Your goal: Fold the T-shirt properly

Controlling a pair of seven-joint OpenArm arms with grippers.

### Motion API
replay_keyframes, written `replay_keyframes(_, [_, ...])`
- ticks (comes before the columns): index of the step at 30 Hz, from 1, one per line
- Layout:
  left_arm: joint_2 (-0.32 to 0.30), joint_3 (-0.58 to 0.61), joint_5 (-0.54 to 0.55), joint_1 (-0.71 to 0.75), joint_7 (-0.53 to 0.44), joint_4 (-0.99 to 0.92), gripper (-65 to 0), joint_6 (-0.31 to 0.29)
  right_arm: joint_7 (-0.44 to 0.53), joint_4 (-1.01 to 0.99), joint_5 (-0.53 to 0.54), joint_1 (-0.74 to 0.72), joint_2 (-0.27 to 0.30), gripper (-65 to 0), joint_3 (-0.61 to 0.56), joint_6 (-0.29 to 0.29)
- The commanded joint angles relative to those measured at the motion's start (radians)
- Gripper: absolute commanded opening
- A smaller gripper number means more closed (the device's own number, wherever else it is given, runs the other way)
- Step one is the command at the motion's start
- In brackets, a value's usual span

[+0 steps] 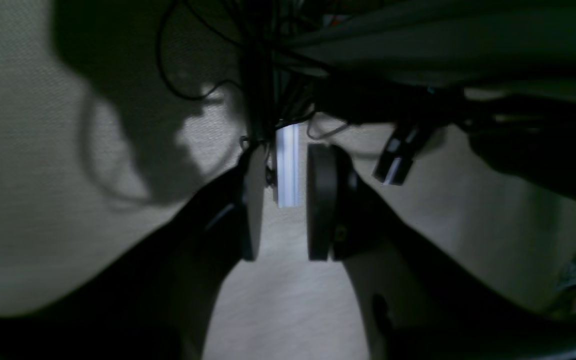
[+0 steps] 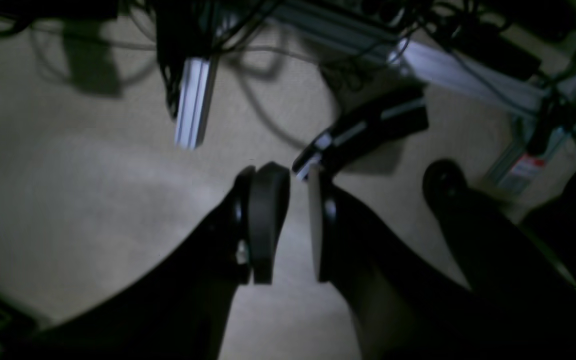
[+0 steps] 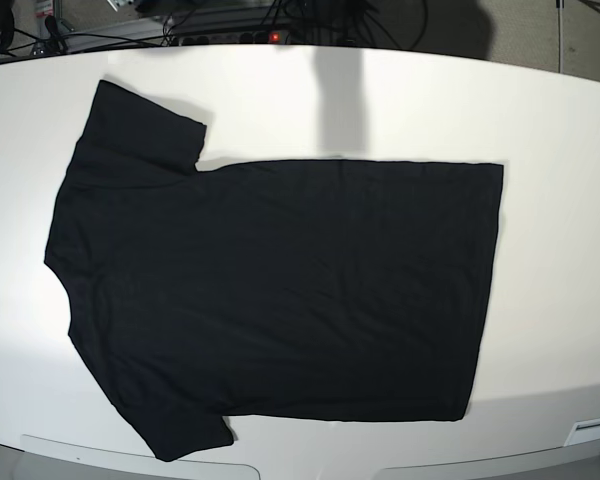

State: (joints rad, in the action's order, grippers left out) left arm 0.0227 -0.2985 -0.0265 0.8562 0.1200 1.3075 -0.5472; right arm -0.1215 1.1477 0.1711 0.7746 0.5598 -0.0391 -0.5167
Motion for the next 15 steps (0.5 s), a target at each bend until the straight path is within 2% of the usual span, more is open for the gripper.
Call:
replay_keyframes(1, [-0.001,-0.001,0.011,0.045,-0.006,0.055,-50.0,-0.008,0.003,0.052,0.024,0.045,0.031,-52.4,0.011,-0.008])
replay_keyframes(4, [-0.002,-0.001,0.008,0.128,-0.003,0.208,-50.0,-0.008,-0.004,0.199,0.05,0.155,0.068,-52.4,0.059,-0.006])
replay_keyframes(7, [-0.002,-0.001,-0.021,0.177,0.037,0.368,-50.0,-0.008,-0.041,0.343,0.046,0.24,0.071,-52.4,0.164,-0.007])
replay_keyframes(10, [-0.004,-0.001,-0.075,0.185,0.09,0.517,-50.0,-0.01,-0.064,0.471,0.046,0.294,0.072,-52.4,0.29,-0.007])
replay_keyframes(15, [-0.013,-0.001,-0.211,0.153,0.096,0.721,-50.0,-0.035,-0.089,0.627,0.046,0.316,0.072,-52.4,0.484,-0.006])
